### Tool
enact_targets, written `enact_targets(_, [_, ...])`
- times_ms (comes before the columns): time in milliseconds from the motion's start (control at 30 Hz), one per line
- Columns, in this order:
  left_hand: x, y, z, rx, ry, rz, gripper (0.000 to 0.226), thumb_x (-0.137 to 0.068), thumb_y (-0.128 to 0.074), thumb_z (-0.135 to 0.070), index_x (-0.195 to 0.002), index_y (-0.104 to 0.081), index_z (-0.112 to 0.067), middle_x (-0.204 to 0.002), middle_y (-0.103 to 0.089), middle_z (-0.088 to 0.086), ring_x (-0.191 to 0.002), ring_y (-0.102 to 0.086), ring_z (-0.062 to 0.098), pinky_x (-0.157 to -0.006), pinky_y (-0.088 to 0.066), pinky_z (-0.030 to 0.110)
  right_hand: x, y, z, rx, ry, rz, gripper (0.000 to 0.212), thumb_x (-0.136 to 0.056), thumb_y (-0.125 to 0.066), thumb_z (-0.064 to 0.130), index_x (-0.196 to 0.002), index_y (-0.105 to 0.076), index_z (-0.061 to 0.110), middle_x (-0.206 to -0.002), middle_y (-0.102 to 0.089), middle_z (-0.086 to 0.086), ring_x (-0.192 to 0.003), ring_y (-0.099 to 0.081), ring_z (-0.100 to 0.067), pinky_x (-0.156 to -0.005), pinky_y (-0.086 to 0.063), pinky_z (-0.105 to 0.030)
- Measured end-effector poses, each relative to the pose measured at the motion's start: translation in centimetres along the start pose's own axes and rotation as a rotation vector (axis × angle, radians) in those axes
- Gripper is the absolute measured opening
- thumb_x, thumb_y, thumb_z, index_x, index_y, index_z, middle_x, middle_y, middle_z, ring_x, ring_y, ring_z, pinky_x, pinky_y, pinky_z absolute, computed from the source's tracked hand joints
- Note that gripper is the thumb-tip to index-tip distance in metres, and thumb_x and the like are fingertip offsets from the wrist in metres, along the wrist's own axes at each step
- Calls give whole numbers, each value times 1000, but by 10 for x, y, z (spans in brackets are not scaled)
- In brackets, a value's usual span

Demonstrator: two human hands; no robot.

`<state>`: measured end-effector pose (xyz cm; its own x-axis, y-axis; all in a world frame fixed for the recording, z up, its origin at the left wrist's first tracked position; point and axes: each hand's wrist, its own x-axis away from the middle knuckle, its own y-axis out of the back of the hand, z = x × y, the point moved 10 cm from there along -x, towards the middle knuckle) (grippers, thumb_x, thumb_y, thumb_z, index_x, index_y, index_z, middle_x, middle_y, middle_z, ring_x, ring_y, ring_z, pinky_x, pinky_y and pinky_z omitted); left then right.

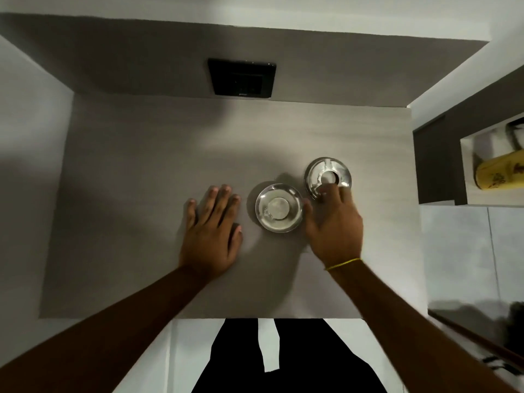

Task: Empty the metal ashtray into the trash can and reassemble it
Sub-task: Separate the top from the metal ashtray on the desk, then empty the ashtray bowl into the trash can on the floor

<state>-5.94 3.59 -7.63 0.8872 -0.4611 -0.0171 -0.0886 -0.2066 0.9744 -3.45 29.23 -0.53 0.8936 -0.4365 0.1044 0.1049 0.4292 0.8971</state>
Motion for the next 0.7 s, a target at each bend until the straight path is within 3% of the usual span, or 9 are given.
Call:
enact_targets(100, [-3, 0, -3, 15, 7, 32, 65, -108, -41, -39, -168, -34, -16, -180, -26, 9, -168, -16, 30, -129, -17, 67, 17, -29, -1, -149, -202, 95, 28, -95, -69, 33, -115, -63, 14, -112, -75, -13, -104, -72, -45, -75, -45, -41])
enact_targets(200, [2, 2, -7, 137, 35, 45, 60, -107, -44, -34, -164, -42, -15, -177, -33, 8, -168, -20, 29, -129, -20, 67, 13, -41, -6, -315, -300, 121, 24, -84, -68, 8, -109, -68, 10, -106, -78, -16, -103, -71, -46, -82, -52, -44])
enact_targets(300, [26, 3, -29, 251, 41, 61, 58, -106, -48, -32, -161, -46, -14, -175, -38, 8, -167, -22, 27, -130, -21, 66, 6, -35, -10, -474, -289, 128, 27, -81, -69, -1, -107, -75, 5, -99, -82, -14, -96, -75, -38, -85, -59, -45])
enact_targets(367, [47, 3, -70, 278, -72, 61, 55, -106, -49, -31, -158, -52, -13, -170, -45, 9, -165, -28, 26, -127, -28, 66, 5, -22, -28, -562, -298, 114, 28, -82, -69, -3, -106, -77, 8, -96, -83, -10, -91, -77, -31, -84, -62, -43])
enact_targets(433, [63, 3, -122, 295, -231, 97, 52, -106, -51, -30, -155, -55, -13, -165, -53, 8, -161, -35, 25, -124, -35, 64, 9, -9, -59, -668, -349, 116, 29, -81, -70, -5, -103, -78, 12, -91, -83, -8, -79, -77, -29, -73, -64, -42])
enact_targets(500, [73, -6, -178, 243, -418, 205, 59, -103, -56, -32, -160, -49, -15, -168, -50, 7, -159, -41, 27, -121, -42, 63, 20, 8, -91, -798, -397, 110, 29, -80, -71, -4, -103, -77, 13, -85, -81, -10, -63, -71, -28, -59, -60, -37])
enact_targets(567, [74, -23, -237, 143, -613, 320, 72, -97, -60, -36, -164, -42, -17, -174, -39, 8, -157, -44, 31, -120, -45, 62, 39, 30, -135, -893, -461, 54, 31, -79, -70, -8, -101, -76, 13, -83, -78, -10, -58, -67, -25, -54, -55, -31])
enact_targets(633, [66, -43, -288, 130, -735, 425, 79, -95, -58, -34, -167, -30, -18, -180, -26, 8, -160, -37, 33, -126, -35, 65, 64, 51, -183, -937, -546, -25, 39, -83, -70, -16, -99, -75, 19, -81, -78, -6, -58, -68, -19, -54, -54, -28])
enact_targets(700, [56, -56, -335, 106, -874, 433, 79, -95, -57, -35, -166, -28, -20, -176, -34, 5, -158, -38, 33, -131, -23, 65, 96, 69, -234, -970, -640, -111, 46, -86, -70, -18, -93, -76, 26, -73, -79, 1, -52, -69, -13, -45, -55, -27])
